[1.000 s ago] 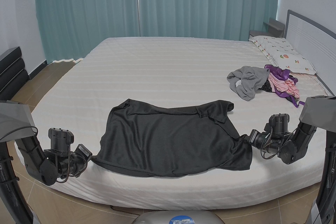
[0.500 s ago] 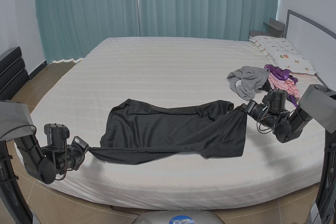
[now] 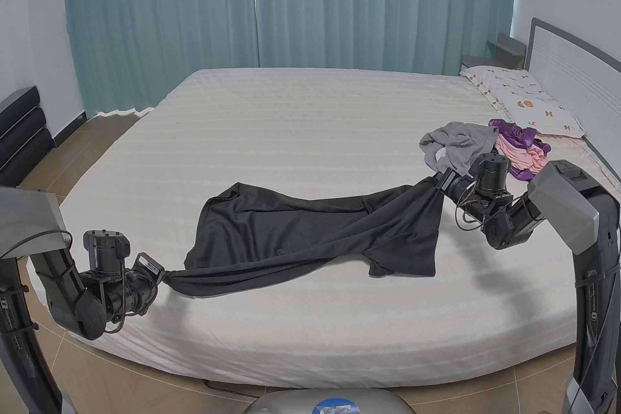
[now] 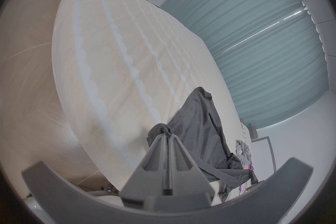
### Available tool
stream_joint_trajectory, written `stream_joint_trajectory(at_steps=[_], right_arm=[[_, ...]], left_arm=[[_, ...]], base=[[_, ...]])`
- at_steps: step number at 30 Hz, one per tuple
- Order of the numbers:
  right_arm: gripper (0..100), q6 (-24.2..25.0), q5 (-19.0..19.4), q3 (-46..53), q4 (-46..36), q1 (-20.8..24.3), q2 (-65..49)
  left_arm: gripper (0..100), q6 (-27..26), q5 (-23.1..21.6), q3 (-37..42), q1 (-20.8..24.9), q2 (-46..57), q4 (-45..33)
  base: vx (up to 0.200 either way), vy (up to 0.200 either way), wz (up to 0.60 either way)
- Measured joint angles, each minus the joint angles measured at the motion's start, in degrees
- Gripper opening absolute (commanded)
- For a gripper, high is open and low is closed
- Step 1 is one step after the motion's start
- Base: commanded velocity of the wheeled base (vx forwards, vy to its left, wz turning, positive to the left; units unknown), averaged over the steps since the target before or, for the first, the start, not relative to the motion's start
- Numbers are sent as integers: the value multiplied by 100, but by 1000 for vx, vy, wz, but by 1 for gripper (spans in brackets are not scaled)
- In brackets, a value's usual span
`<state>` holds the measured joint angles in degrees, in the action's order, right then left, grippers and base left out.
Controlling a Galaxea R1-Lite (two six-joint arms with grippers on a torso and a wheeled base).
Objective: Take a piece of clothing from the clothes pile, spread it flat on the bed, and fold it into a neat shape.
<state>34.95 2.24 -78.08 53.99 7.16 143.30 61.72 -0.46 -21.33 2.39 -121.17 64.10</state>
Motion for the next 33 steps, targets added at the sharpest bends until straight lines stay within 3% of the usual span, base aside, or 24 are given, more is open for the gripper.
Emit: stream_joint_trajectory(at_steps=[2,3,15,20,29,33], right_arm=[[0,-24,-22,-152,-45,0,127],[100,-35,-35,-212,-87,0,193],[100,-41,211,132,-603,-83,249],[100,-38,645,1137,-601,-135,-291],[100,68,998,3222,-566,-66,-1336],[100,631,1042,3947,-394,210,-1618]], left_arm=[[0,2,-11,0,2,-46,2],[0,2,-16,0,2,-63,2],[0,5,-38,22,20,-160,9],[0,5,-43,39,24,-178,13],[0,2,-46,74,24,-187,13],[0,-4,-49,108,24,-189,15]], base=[[0,0,0],[0,0,0],[0,0,0],[0,0,0],[0,0,0],[0,0,0]])
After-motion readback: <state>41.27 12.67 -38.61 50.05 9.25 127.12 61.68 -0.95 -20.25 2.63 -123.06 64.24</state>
